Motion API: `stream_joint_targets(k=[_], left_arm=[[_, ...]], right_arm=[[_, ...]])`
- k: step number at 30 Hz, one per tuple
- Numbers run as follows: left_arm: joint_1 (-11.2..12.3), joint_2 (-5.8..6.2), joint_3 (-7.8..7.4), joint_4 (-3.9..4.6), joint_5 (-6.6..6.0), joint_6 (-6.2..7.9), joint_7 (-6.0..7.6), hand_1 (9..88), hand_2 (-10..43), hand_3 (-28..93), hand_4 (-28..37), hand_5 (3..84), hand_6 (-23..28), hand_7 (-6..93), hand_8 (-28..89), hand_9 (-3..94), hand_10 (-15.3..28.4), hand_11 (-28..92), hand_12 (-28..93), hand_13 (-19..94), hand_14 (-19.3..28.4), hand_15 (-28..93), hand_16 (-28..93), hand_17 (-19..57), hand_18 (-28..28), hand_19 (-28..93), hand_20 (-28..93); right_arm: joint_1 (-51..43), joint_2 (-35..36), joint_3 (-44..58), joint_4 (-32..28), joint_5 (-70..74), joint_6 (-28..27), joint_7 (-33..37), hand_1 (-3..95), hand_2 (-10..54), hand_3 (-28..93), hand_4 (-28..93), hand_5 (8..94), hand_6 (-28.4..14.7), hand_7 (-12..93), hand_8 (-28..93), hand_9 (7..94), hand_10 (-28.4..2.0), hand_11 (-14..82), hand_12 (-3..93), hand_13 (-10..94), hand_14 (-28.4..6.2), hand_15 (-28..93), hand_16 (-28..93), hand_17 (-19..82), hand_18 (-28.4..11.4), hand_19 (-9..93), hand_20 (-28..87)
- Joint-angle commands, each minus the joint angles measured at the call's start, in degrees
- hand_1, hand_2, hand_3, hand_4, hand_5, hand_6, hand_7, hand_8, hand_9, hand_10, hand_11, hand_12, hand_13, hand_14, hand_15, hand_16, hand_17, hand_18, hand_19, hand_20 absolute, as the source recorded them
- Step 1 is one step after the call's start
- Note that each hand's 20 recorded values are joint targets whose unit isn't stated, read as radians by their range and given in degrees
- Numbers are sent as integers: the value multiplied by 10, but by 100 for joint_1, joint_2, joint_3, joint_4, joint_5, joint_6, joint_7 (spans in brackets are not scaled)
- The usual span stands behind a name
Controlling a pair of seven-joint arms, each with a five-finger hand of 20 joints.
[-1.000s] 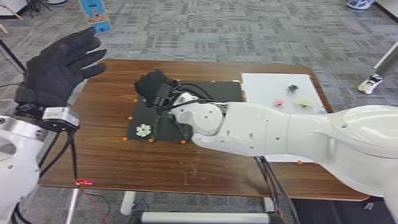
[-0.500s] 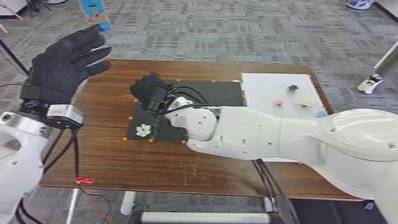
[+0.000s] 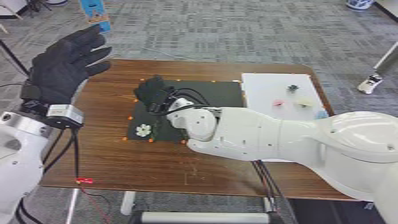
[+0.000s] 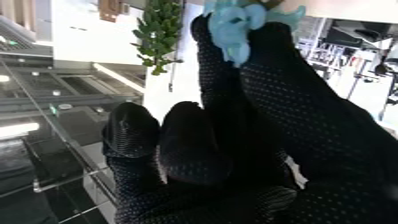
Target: Arrange flowers
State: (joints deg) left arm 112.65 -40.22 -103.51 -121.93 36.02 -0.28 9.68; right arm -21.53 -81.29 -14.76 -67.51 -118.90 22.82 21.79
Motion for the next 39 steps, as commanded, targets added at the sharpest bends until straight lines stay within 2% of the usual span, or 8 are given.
stream_joint_targets(k=[1, 3, 4, 7, 9, 20, 27, 39], left_arm=[[7, -11, -39, -1, -18, -54, -38, 208, -52, 698, -283, 296, 23, 159, -85, 259, 112, 144, 154, 212, 135, 203, 31, -111, 225, 428, 82], [-24, -4, -12, 13, -15, -33, -39, 207, -53, 699, -283, 296, 24, 159, -85, 259, 112, 143, 154, 212, 135, 204, 31, -111, 225, 428, 82], [23, -9, -48, -7, -18, -16, -27, 207, -52, 699, -283, 296, 24, 159, -85, 259, 112, 143, 154, 212, 135, 204, 31, -112, 225, 428, 82], [-48, -3, 7, 24, -19, -27, -43, 208, -51, 697, -283, 296, 24, 159, -84, 259, 112, 143, 154, 212, 136, 204, 31, -111, 225, 428, 82], [-5, -10, -28, 4, -20, -32, -24, 208, -51, 697, -283, 296, 24, 159, -84, 260, 112, 143, 154, 212, 136, 203, 31, -111, 225, 428, 82], [17, -25, -48, 7, -29, -18, -31, 207, -52, 700, -283, 296, 24, 158, -84, 260, 112, 144, 154, 211, 135, 203, 31, -111, 225, 429, 82], [-5, -18, -31, 13, -26, -16, -29, 208, -51, 699, -283, 296, 24, 159, -84, 259, 112, 144, 153, 212, 135, 203, 31, -111, 225, 429, 82], [76, -37, -95, -13, -23, -38, -11, 208, -51, 699, -283, 295, 23, 160, -84, 259, 112, 145, 154, 212, 136, 203, 31, -111, 225, 429, 82]], right_arm=[[-43, 43, 141, -58, -97, -340, 72, 508, -95, 744, -283, 678, 52, 351, -50, 811, -34, 78, 389, 717, -39, 854, 411, 383, -192, 923, 576], [-34, 43, 121, -43, -166, -344, 97, 506, -95, 744, -283, 673, 51, 349, -50, 807, -34, 76, 386, 715, -39, 853, 410, 382, -192, 922, 576], [-39, 31, 131, -34, -141, -341, 76, 506, -95, 743, -283, 671, 50, 349, -49, 806, -34, 76, 385, 715, -40, 853, 410, 381, -193, 922, 576], [-34, 42, 141, -32, -177, -418, 124, 505, -95, 742, -283, 667, 49, 347, -51, 801, -34, 74, 380, 713, -40, 853, 410, 379, -192, 921, 576], [-17, 46, 138, -30, -149, -504, 130, 504, -95, 742, -283, 665, 48, 347, -51, 798, -33, 73, 377, 710, -40, 853, 409, 377, -191, 920, 576], [-87, 91, 246, -64, -176, -699, 116, 495, -95, 739, -283, 650, 50, 341, -49, 787, -32, 73, 370, 702, -42, 853, 406, 371, -192, 916, 579], [-76, 102, 226, -78, -115, -729, 143, 472, -95, 738, -283, 627, 61, 323, -50, 766, -37, 111, 345, 696, -46, 855, 403, 367, -193, 911, 585], [-43, 100, 198, -97, -103, -822, 230, 451, -95, 752, -283, 609, 63, 291, -81, 733, -43, 154, 300, 687, -46, 854, 399, 361, -193, 908, 585]])
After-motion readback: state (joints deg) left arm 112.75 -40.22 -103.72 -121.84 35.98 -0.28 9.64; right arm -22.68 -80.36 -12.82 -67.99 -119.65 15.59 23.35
